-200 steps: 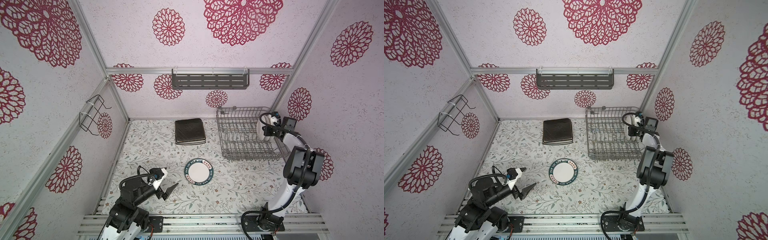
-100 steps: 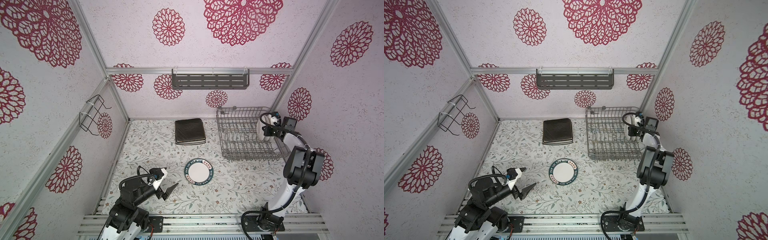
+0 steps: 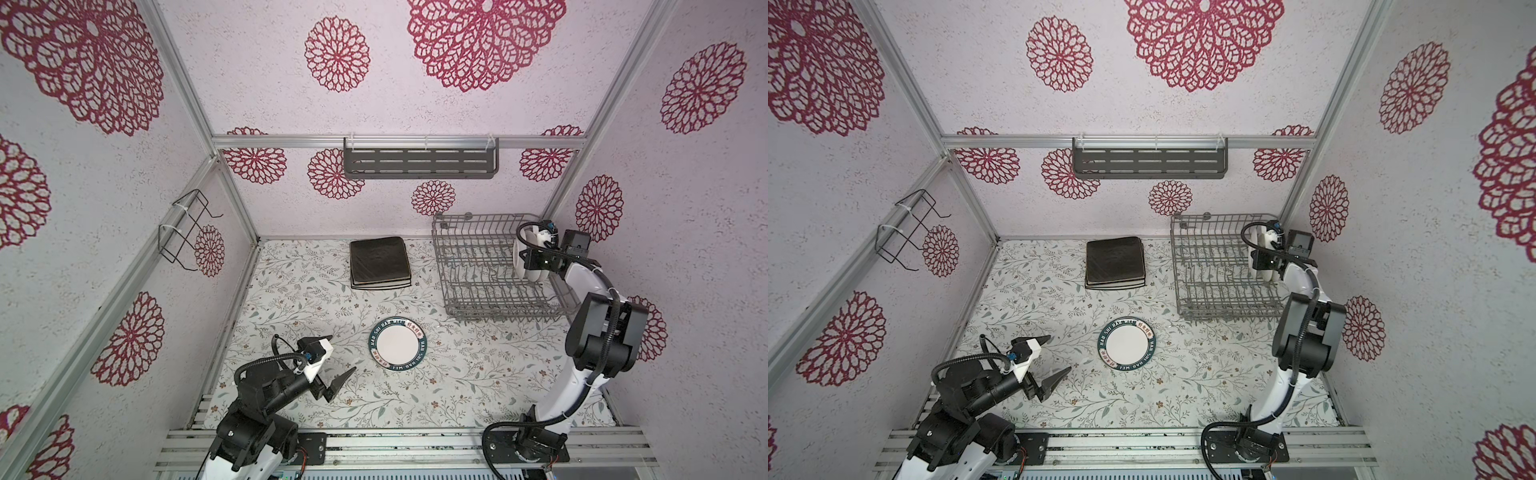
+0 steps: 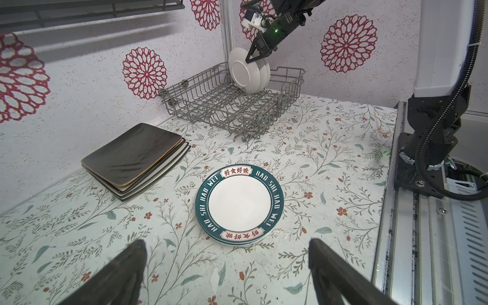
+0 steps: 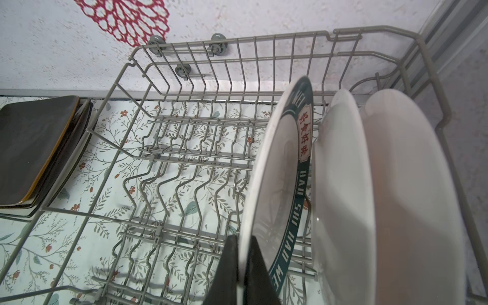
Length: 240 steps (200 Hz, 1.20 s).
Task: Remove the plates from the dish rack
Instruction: 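Grasp the next green-rimmed plate in the rack with the right gripper, then lift the plate out of the rack and carry it toward the stack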
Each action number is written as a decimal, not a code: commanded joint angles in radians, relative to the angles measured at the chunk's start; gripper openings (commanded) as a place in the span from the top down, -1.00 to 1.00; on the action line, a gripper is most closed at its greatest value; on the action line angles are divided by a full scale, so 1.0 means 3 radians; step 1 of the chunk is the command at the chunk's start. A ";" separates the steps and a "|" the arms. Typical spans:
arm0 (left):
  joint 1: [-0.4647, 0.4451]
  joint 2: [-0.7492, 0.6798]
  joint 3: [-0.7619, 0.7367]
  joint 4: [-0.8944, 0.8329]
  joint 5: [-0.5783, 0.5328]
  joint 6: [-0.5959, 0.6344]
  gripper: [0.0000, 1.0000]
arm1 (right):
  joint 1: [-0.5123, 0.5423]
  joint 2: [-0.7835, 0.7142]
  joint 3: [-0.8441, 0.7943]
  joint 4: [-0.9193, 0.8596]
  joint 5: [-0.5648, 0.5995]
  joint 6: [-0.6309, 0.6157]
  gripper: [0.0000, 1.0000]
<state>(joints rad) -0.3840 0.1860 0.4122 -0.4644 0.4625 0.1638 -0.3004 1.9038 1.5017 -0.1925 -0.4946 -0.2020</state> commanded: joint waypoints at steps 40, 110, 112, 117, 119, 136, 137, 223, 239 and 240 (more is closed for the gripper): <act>-0.0011 -0.0123 -0.0024 0.0054 0.0085 0.0037 -0.95 | -0.0023 -0.0350 0.0113 0.0013 -0.0003 -0.0048 1.00; -0.0009 -0.0195 -0.0029 0.0045 0.0101 0.0036 -0.95 | -0.0011 -0.0500 -0.0004 0.0064 -0.0086 0.0007 1.00; -0.0009 -0.0199 -0.0025 0.0045 0.0100 0.0037 -0.95 | -0.0010 -0.0504 -0.0005 0.0070 -0.0085 0.0011 1.00; -0.0012 -0.0201 -0.0025 0.0045 0.0104 0.0034 -0.95 | -0.0007 -0.0516 -0.0012 0.0074 -0.0089 0.0017 1.00; -0.0011 -0.0203 -0.0028 0.0045 0.0101 0.0036 -0.95 | -0.0006 -0.0518 -0.0011 0.0074 -0.0090 0.0018 1.00; -0.0010 -0.0216 -0.0029 0.0045 0.0107 0.0035 -0.95 | -0.0003 -0.0551 -0.0015 0.0089 -0.0116 0.0034 1.00; -0.0012 -0.0216 -0.0029 0.0045 0.0109 0.0034 -0.95 | -0.0004 -0.0552 -0.0015 0.0092 -0.0121 0.0039 1.00; -0.0013 -0.0282 -0.0025 0.0039 0.0133 0.0037 -0.95 | 0.0302 -0.0655 0.0126 0.0001 -0.0110 0.0011 1.00; -0.0009 -0.0294 -0.0025 0.0037 0.0133 0.0032 -0.95 | 0.0412 -0.0656 0.0192 -0.0045 -0.0091 -0.0020 1.00; -0.0009 -0.0293 -0.0027 0.0038 0.0134 0.0032 -0.95 | 0.0423 -0.0658 0.0198 -0.0050 -0.0090 -0.0023 1.00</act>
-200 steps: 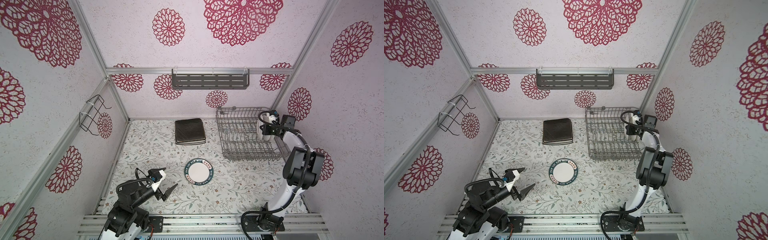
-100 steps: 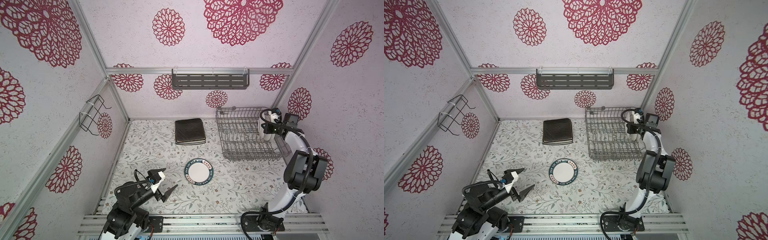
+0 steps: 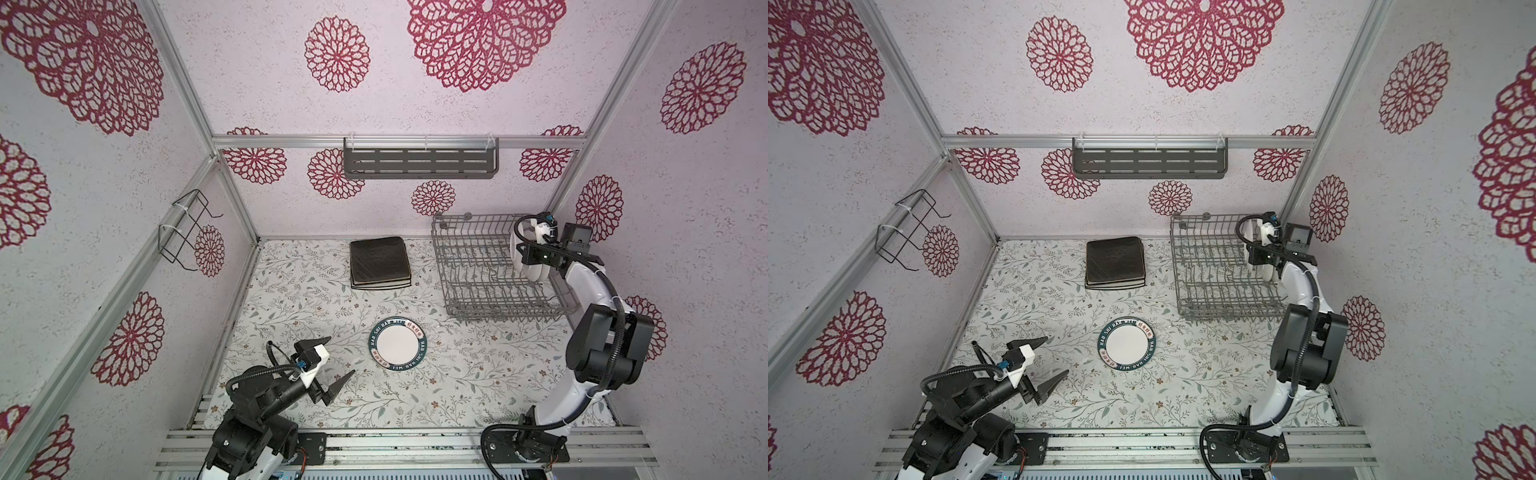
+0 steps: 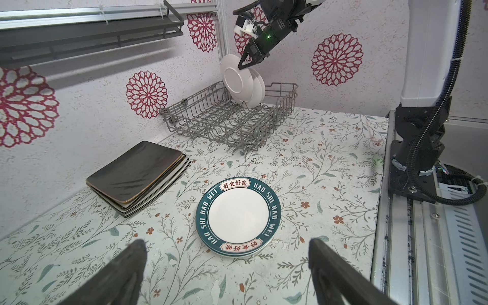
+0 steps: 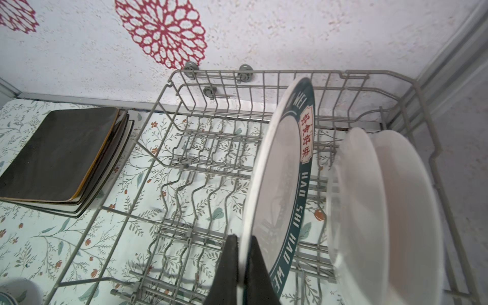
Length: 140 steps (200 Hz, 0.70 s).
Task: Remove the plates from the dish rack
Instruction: 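Lift the plate out of the rack and carry it toward the stack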
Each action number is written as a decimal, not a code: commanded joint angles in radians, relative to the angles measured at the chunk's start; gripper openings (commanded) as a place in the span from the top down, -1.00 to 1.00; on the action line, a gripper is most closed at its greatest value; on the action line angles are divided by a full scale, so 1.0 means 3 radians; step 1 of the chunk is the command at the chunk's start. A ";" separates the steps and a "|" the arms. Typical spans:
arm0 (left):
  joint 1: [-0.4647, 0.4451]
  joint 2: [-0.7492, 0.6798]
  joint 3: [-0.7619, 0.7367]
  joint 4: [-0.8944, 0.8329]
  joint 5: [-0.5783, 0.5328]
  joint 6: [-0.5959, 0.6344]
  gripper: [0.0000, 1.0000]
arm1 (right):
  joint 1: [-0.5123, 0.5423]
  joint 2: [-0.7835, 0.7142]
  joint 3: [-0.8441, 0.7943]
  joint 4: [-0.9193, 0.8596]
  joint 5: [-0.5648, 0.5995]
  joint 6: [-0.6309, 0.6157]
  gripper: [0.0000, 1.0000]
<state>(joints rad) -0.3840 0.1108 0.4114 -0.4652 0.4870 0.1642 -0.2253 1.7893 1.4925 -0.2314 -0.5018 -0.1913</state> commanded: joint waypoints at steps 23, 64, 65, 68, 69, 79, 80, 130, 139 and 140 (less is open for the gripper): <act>-0.0010 -0.0070 -0.0023 0.0037 0.0047 0.0040 -0.95 | 0.0353 -0.0258 0.0339 -0.0001 -0.0037 -0.0111 1.00; -0.0010 -0.0091 -0.0021 0.0026 0.0090 0.0037 -0.95 | 0.0762 -0.0190 0.0585 -0.0178 0.0075 -0.0230 1.00; -0.0009 -0.0089 -0.0021 0.0026 0.0090 0.0036 -0.95 | 0.0772 -0.0188 0.0589 -0.0179 0.0076 -0.0231 1.00; -0.0009 -0.0092 -0.0021 0.0027 0.0094 0.0037 -0.95 | 0.0807 -0.0183 0.0608 -0.0184 0.0086 -0.0231 1.00; -0.0009 -0.0092 -0.0019 0.0027 0.0097 0.0039 -0.95 | 0.0817 -0.0179 0.0611 -0.0185 0.0089 -0.0232 1.00; -0.0013 -0.0096 -0.0020 0.0027 0.0095 0.0041 -0.95 | 0.0920 -0.0159 0.0645 -0.0171 0.0097 -0.0234 1.00; -0.0011 -0.0095 -0.0021 0.0027 0.0098 0.0041 -0.95 | 0.0933 -0.0157 0.0650 -0.0170 0.0098 -0.0235 1.00; -0.0012 -0.0119 -0.0021 0.0022 0.0096 0.0039 -0.95 | 0.1460 -0.0016 0.0902 -0.0164 0.0324 -0.0348 1.00; -0.0009 -0.0122 -0.0021 0.0022 0.0090 0.0038 -0.95 | 0.1549 0.0003 0.0948 -0.0174 0.0372 -0.0390 1.00; -0.0011 -0.0123 -0.0019 0.0022 0.0090 0.0039 -0.95 | 0.1559 0.0005 0.0955 -0.0177 0.0375 -0.0395 1.00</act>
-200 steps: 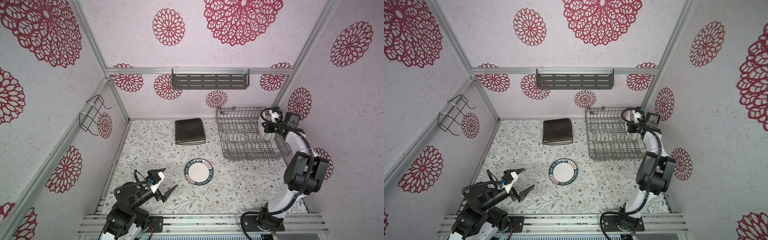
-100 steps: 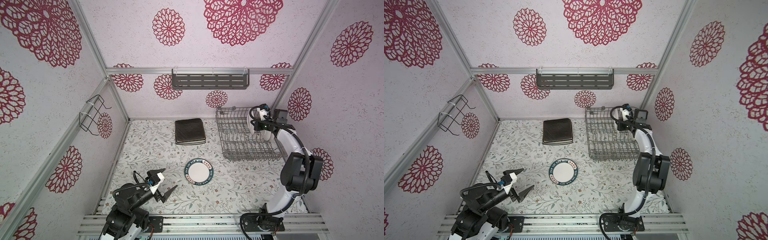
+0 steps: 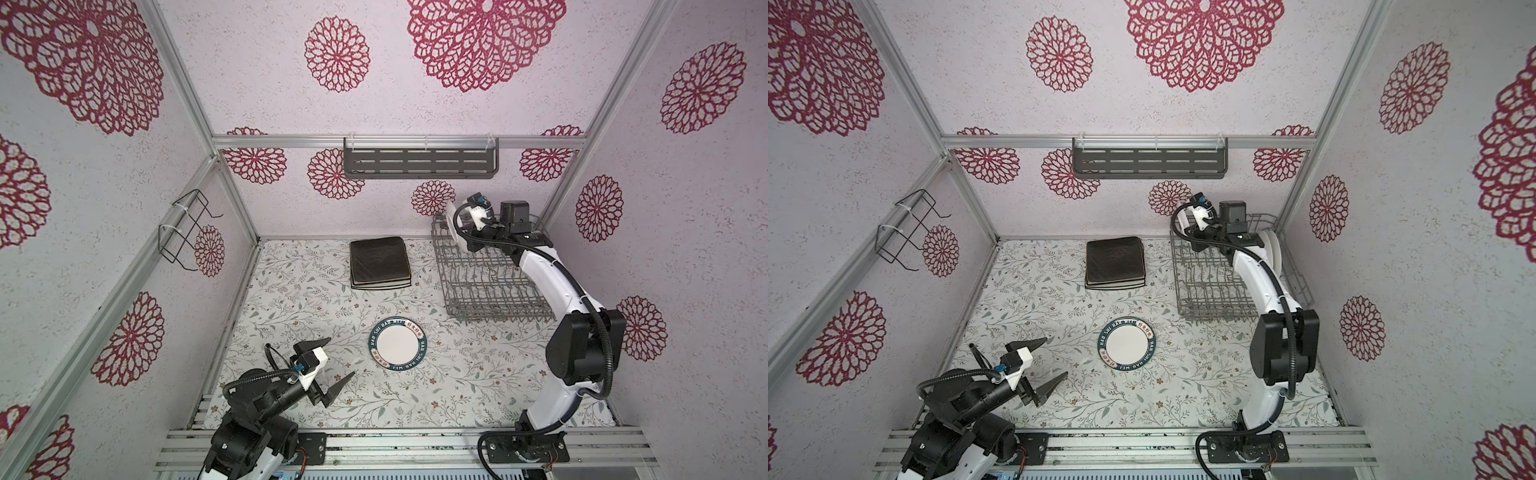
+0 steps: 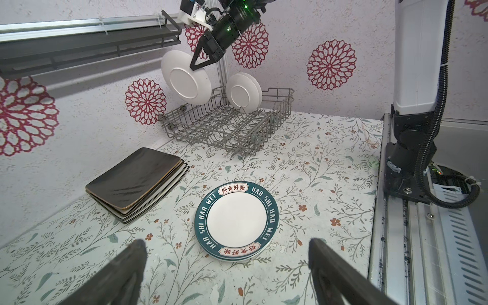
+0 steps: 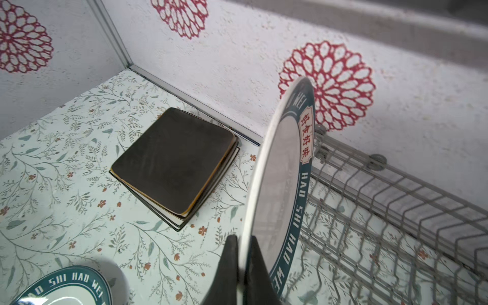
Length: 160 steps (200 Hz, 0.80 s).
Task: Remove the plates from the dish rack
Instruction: 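Lift the plate out of the rack and carry it toward the stack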
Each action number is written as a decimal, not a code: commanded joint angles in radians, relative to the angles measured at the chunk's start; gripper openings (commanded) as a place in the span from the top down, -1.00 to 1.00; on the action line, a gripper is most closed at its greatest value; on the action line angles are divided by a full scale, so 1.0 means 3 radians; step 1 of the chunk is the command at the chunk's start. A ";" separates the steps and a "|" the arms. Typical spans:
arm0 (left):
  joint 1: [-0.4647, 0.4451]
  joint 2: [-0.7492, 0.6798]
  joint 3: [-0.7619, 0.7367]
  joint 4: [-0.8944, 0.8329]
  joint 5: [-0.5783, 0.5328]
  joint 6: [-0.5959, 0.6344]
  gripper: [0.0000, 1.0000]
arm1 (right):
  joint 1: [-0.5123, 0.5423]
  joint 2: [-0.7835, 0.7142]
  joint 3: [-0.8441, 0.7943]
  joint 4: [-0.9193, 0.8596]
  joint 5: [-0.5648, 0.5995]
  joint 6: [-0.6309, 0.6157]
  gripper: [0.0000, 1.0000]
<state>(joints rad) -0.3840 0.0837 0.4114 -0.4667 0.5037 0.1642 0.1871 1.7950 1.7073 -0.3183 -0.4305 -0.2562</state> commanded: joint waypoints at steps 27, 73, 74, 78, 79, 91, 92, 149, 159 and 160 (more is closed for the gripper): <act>-0.0012 -0.0034 -0.0020 0.0027 0.0038 0.0041 -0.95 | 0.0405 0.0039 0.0396 0.0011 0.0248 -0.0327 1.00; -0.0009 -0.0036 -0.0021 0.0027 0.0039 0.0040 -0.95 | 0.0735 0.0017 0.0455 -0.0066 0.0492 -0.0581 1.00; -0.0009 -0.0035 -0.0021 0.0027 0.0039 0.0038 -0.95 | 0.0741 0.0016 0.0455 -0.0068 0.0495 -0.0587 1.00; -0.0009 -0.0039 -0.0021 0.0027 0.0039 0.0038 -0.95 | 0.0771 0.0009 0.0455 -0.0074 0.0516 -0.0601 1.00; -0.0009 -0.0039 -0.0021 0.0027 0.0041 0.0039 -0.95 | 0.0774 0.0009 0.0455 -0.0077 0.0521 -0.0610 1.00; -0.0009 -0.0039 -0.0021 0.0027 0.0048 0.0041 -0.95 | 0.0861 -0.0005 0.0448 -0.0084 0.0586 -0.0678 1.00; -0.0009 -0.0039 -0.0021 0.0027 0.0046 0.0041 -0.95 | 0.0868 -0.0008 0.0446 -0.0084 0.0591 -0.0682 1.00; -0.0011 -0.0059 -0.0021 0.0027 0.0060 0.0039 -0.95 | 0.1341 -0.0156 0.0220 -0.0119 0.1040 -0.1030 1.00; -0.0012 -0.0064 -0.0019 0.0027 0.0058 0.0040 -0.95 | 0.1414 -0.0190 0.0148 -0.0125 0.1117 -0.1100 1.00; -0.0010 -0.0067 -0.0018 0.0027 0.0059 0.0040 -0.95 | 0.1418 -0.0195 0.0138 -0.0125 0.1123 -0.1107 1.00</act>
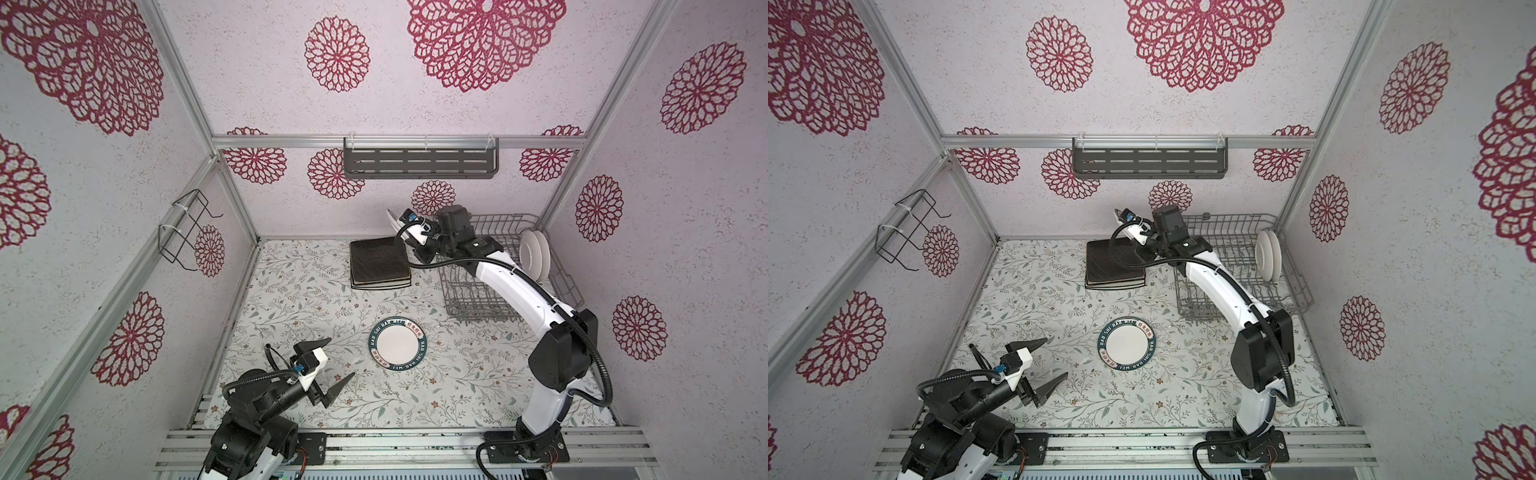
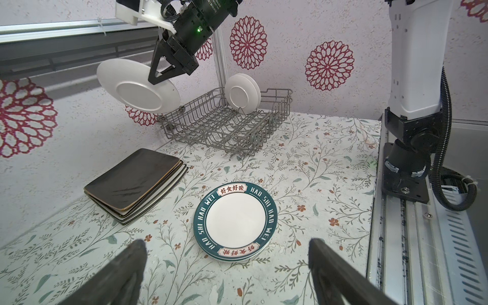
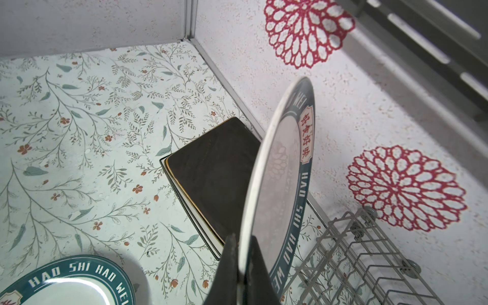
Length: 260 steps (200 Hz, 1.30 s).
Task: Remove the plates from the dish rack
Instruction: 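Lift the plate out of the rack and carry it toward the stack, then lower the held plate onto the green-rimmed plate stack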
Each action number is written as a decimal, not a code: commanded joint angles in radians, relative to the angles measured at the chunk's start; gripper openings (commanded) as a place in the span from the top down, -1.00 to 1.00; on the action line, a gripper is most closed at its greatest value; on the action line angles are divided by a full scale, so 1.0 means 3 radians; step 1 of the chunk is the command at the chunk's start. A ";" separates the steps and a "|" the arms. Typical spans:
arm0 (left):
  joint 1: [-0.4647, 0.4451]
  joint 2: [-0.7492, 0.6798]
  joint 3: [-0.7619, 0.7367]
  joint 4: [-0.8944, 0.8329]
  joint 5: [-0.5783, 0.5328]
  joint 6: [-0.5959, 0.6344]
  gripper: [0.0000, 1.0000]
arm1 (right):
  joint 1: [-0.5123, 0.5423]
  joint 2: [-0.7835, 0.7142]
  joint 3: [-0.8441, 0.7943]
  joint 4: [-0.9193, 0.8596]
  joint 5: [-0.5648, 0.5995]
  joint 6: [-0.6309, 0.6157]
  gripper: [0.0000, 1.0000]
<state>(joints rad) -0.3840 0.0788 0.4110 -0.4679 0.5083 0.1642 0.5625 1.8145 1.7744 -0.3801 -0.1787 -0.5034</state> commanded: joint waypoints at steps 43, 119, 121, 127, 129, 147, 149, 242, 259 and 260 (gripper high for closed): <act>-0.0009 -0.0068 -0.0023 0.0031 0.0051 0.0039 -0.95 | 0.0356 -0.0392 -0.0334 0.0082 0.0448 -0.0399 1.00; -0.0015 -0.0027 -0.0025 0.0035 0.0085 0.0033 -0.95 | 0.0700 -0.0633 -0.0764 0.0090 0.0703 -0.0521 1.00; -0.0017 -0.0027 -0.0024 0.0036 0.0081 0.0034 -0.95 | 0.0705 -0.0633 -0.0776 0.0091 0.0706 -0.0517 1.00; -0.0015 -0.0032 -0.0025 0.0036 0.0081 0.0035 -0.95 | 0.0723 -0.0642 -0.0800 0.0090 0.0712 -0.0516 1.00; -0.0014 -0.0035 -0.0025 0.0036 0.0082 0.0035 -0.95 | 0.0729 -0.0645 -0.0810 0.0091 0.0717 -0.0516 1.00; -0.0014 -0.0043 -0.0025 0.0033 0.0086 0.0031 -0.95 | 0.0794 -0.0674 -0.0875 0.0083 0.0775 -0.0518 1.00; -0.0014 -0.0043 -0.0024 0.0035 0.0088 0.0034 -0.95 | 0.0801 -0.0677 -0.0881 0.0082 0.0781 -0.0520 1.00; -0.0029 -0.0165 -0.0024 0.0030 0.0141 0.0035 -0.95 | 0.1308 -0.0888 -0.1295 0.0109 0.1279 -0.0525 1.00; -0.0037 -0.0183 -0.0025 0.0025 0.0147 0.0035 -0.95 | 0.1400 -0.0931 -0.1396 0.0109 0.1378 -0.0516 1.00; -0.0035 -0.0185 -0.0025 0.0026 0.0147 0.0035 -0.95 | 0.1406 -0.0933 -0.1398 0.0108 0.1386 -0.0516 1.00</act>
<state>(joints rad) -0.3847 0.0429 0.4103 -0.4686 0.5365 0.1642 0.9516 1.6047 1.3655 -0.4015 0.1543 -0.6472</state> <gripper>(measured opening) 0.975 0.069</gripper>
